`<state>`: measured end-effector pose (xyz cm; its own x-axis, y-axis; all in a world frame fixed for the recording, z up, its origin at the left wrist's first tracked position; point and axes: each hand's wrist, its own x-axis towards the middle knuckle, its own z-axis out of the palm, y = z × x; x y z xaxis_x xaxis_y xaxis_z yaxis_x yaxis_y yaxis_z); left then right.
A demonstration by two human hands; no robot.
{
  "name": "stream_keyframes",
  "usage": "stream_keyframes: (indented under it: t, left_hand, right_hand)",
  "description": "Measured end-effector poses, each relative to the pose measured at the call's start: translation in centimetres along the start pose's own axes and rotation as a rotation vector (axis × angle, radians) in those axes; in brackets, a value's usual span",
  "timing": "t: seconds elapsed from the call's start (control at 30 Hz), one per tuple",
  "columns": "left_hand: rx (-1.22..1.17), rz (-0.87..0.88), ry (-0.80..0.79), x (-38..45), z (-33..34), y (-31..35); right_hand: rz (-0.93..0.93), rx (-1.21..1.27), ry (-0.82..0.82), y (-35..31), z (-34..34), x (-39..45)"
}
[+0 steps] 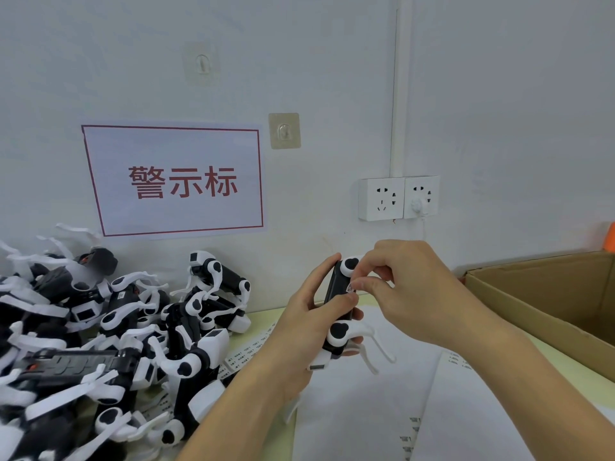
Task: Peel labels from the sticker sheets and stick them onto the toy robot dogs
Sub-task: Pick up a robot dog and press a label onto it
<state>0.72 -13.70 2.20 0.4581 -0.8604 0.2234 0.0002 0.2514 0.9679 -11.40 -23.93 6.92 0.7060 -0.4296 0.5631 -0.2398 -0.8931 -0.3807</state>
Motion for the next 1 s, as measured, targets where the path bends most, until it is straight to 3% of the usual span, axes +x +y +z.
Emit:
stream_keyframes:
  t: [0.5,1.0]
  left_hand:
    - [0.063,0.005,0.033,0.0,-0.1,0.1]
    - [0.049,-0.002,0.080,-0.1,0.2,0.1]
  right_hand:
    - [0.004,0.004,0.004,0.0,0.3,0.0]
    - [-0.005,-0.228,0.083,-1.3,0.1,-0.5]
